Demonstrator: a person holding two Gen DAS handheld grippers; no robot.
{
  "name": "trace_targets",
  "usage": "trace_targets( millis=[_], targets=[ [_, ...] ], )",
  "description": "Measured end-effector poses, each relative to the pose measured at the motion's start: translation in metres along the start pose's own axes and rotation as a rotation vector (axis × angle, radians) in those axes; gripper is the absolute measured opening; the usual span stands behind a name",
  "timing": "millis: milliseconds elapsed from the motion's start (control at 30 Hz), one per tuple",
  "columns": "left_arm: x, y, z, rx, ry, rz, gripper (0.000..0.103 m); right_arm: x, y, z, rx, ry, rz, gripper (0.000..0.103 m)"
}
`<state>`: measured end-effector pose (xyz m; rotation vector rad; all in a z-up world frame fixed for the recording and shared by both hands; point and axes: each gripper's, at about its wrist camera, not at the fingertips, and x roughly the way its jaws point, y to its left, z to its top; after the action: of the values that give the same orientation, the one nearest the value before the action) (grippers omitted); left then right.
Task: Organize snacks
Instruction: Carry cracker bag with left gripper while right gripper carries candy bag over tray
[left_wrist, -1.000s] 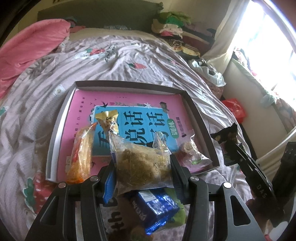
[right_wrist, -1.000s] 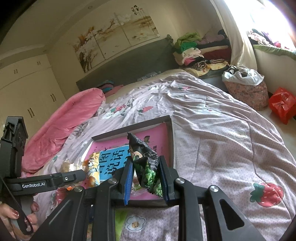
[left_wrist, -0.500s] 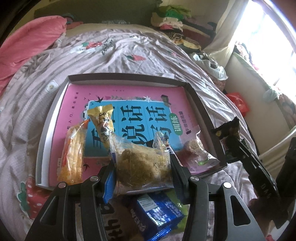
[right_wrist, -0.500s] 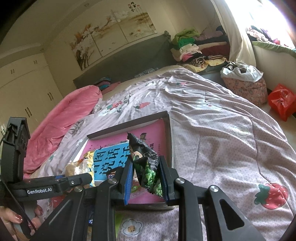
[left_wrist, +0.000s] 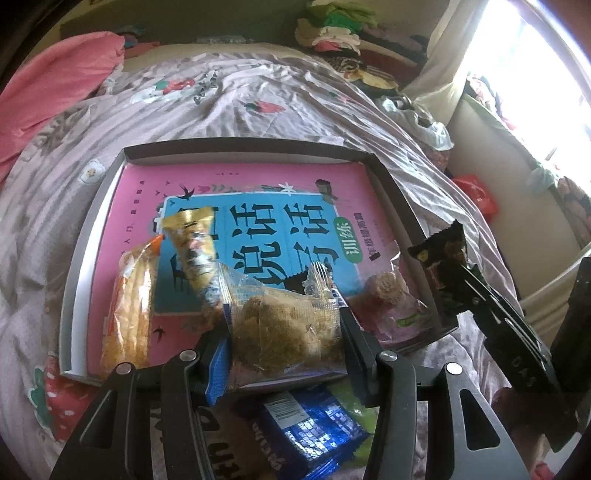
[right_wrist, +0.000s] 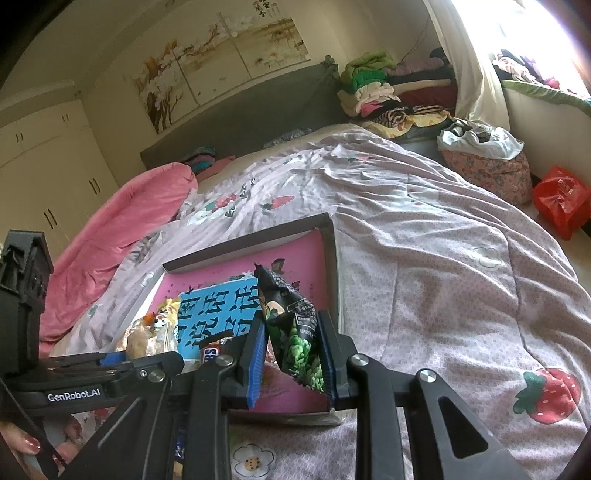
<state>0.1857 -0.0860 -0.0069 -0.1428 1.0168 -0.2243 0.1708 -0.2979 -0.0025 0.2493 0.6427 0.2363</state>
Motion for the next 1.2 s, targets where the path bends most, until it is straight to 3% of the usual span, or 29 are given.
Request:
trace_targets(
  millis=[500, 1200],
  targets=[
    [0.01, -0.012, 0.0, 0.034, 0.028, 0.015, 0.054, 0.005, 0.0, -0.003, -0.001, 0.028, -0.009, 0.027],
    [0.013, -0.005, 0.0, 0.003, 0.045, 0.04, 0.056, 0.012, -0.001, -0.008, 0.013, 0.07, 0.01, 0.028]
  ],
)
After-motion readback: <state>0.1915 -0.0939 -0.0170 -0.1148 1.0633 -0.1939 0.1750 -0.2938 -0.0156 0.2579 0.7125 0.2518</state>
